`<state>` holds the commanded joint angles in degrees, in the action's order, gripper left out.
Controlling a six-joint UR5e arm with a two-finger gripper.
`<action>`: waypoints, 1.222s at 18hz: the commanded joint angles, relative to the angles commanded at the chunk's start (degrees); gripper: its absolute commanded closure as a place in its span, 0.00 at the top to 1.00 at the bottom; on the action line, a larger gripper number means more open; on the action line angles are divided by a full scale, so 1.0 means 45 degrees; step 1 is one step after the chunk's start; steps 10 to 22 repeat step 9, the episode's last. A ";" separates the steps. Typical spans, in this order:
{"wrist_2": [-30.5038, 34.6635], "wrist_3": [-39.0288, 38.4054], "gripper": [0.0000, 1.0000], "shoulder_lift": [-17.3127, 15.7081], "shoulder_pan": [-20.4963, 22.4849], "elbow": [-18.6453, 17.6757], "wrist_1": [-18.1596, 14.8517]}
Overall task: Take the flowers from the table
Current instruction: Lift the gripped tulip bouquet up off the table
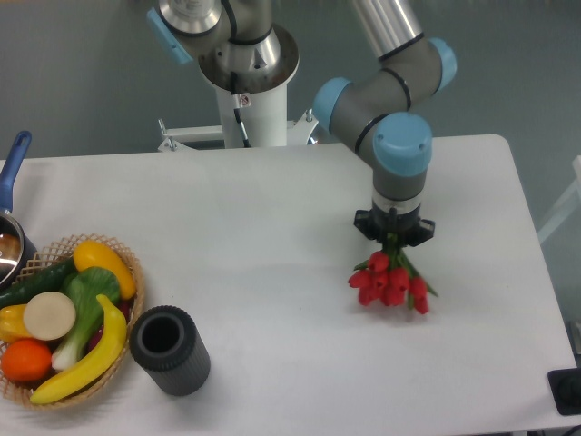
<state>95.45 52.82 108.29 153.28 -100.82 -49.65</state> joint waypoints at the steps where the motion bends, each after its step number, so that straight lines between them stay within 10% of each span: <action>1: -0.0039 0.0039 0.00 -0.0098 -0.0020 0.0273 -0.0214; 9: -0.0331 0.0118 0.00 -0.0177 0.0117 0.3594 -0.3769; 22: -0.0331 0.0118 0.00 -0.0177 0.0117 0.3594 -0.3769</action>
